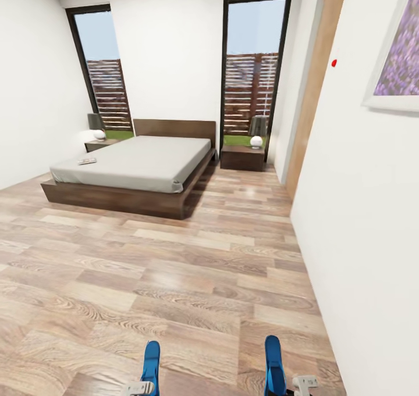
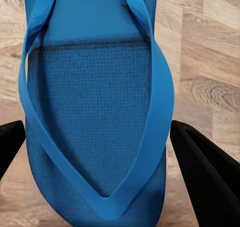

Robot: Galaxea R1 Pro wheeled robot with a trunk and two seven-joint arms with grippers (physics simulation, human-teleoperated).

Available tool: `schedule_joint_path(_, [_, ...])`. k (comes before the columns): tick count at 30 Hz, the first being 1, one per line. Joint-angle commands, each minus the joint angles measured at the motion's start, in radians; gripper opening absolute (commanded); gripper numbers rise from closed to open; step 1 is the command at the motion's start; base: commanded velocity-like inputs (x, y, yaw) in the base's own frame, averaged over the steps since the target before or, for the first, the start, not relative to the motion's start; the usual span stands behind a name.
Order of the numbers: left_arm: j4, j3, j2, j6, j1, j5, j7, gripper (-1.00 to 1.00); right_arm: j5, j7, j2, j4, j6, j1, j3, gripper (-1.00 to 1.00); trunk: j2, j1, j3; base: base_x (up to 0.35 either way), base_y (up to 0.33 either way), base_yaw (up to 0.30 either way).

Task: In the bedroom, move the book from the bed onto either nightstand, and place the two sandals side by side next to the bed.

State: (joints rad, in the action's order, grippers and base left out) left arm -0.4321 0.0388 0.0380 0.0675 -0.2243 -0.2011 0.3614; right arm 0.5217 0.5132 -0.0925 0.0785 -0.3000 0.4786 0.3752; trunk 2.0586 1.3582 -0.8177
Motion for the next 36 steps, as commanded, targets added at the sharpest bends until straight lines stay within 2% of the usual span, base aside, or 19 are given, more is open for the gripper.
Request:
schedule_joint_path(1, [0.001,0.004,0.001,0.002,-0.001,-0.009,0.002,-1.00,0.011,0.007,0.000,0.004,-0.005,0.002,0.008,-1.00,0.000,0.000,-0.001,0.281,0.000,0.000])
schedule_joint_path(23, [0.001,0.004,0.001,0.002,-0.001,-0.009,0.002,-1.00,0.011,0.007,0.000,0.003,-0.005,0.002,0.008,-1.00,0.000,0.000,-0.001,0.321,0.000,-0.001])
schedule_joint_path(36, [0.001,0.004,0.002,0.002,-0.001,-0.010,0.002,-1.00,0.011,0.005,0.000,0.004,-0.005,0.002,0.009,-1.00,0.000,0.000,-0.001,0.324,0.000,-0.081])
